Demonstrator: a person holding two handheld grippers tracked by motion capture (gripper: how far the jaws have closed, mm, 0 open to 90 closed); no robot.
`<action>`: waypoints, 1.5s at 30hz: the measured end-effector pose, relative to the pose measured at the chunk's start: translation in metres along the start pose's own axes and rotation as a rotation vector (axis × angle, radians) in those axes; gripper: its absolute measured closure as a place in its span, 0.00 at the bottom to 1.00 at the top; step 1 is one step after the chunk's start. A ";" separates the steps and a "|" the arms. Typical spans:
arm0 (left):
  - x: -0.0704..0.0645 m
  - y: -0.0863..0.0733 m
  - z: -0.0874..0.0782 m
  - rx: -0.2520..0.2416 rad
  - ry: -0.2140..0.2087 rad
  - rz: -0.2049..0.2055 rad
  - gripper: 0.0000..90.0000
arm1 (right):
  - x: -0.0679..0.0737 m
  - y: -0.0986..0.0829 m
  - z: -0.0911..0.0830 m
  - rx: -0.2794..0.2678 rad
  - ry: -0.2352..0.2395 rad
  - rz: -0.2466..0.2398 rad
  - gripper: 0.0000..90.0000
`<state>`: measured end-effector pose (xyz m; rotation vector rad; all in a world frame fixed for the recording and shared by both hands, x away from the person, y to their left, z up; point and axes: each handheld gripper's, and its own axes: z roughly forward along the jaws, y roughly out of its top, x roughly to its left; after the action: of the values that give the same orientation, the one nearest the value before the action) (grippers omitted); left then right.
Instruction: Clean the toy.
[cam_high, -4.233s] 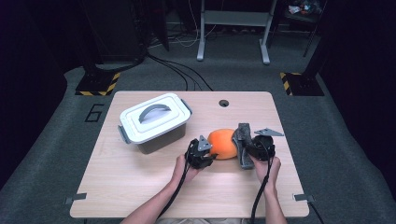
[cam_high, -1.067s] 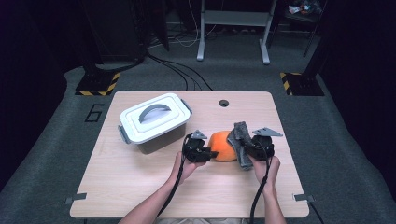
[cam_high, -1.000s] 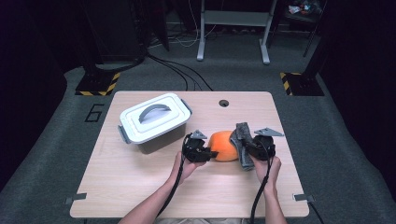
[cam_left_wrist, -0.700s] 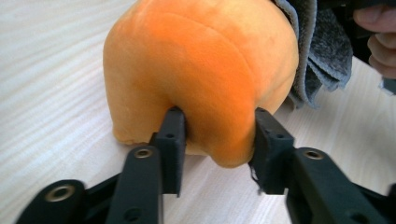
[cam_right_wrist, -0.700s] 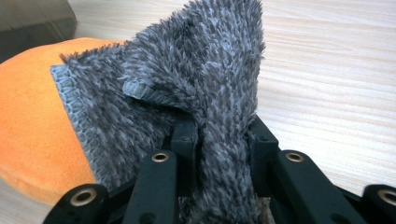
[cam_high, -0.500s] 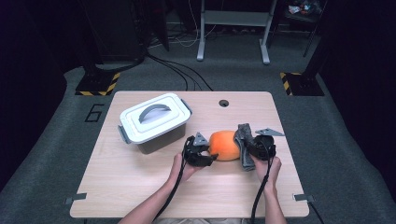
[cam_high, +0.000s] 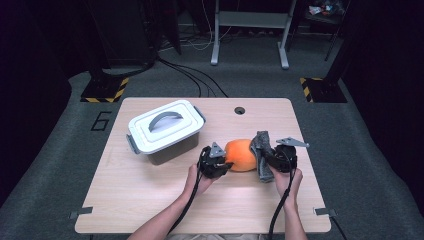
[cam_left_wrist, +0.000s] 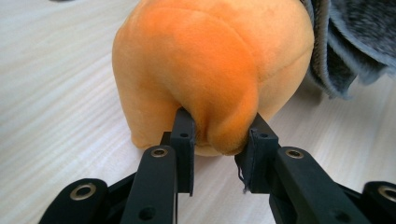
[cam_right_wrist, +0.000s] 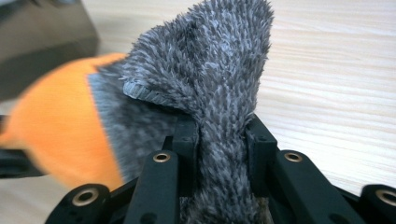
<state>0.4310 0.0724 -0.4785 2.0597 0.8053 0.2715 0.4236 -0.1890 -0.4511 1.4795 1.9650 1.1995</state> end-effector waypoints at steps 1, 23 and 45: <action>0.001 0.001 -0.001 0.005 -0.006 -0.005 0.78 | 0.002 0.001 -0.003 -0.008 0.009 -0.003 0.78; 0.009 0.014 -0.002 0.012 -0.098 -0.181 0.78 | 0.072 0.015 -0.009 -0.007 0.146 -0.165 0.78; 0.018 0.009 -0.001 -0.004 -0.100 -0.218 0.78 | 0.045 0.006 -0.003 -0.001 0.007 -0.159 0.78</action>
<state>0.4484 0.0809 -0.4726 1.9453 0.9565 0.0488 0.4087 -0.1482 -0.4372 1.2931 2.0435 1.1379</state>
